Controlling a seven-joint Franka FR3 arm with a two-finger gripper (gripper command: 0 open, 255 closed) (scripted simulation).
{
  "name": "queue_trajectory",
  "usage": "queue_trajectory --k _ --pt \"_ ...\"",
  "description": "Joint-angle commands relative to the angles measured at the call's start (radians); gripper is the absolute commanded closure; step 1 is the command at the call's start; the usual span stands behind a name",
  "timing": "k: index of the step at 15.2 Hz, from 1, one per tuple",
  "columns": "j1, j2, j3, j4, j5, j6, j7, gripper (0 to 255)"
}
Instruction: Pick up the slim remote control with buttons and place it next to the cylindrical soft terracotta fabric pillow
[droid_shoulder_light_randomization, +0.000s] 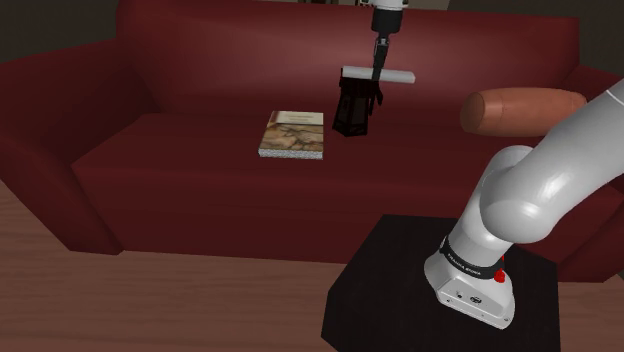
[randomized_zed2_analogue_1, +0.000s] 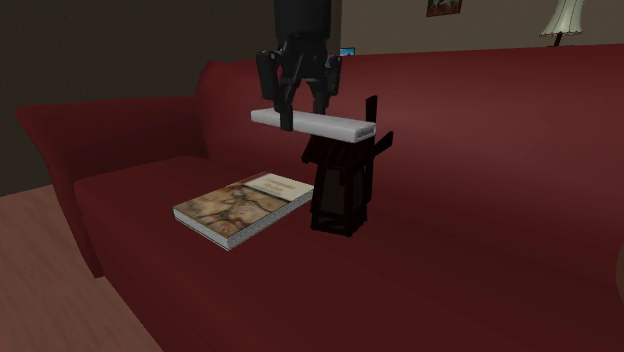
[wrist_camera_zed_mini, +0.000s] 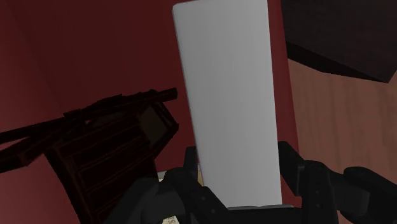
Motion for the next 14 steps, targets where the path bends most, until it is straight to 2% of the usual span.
queue_trajectory --k 1,7,14 --pt "-0.018 -0.038 -0.018 -0.024 -0.02 -0.01 -0.029 255" --pt "-0.08 -0.153 -0.081 -0.094 -0.089 -0.038 -0.129 255" --pt "-0.152 -0.249 -0.173 -0.124 -0.173 -0.077 -0.264 255"
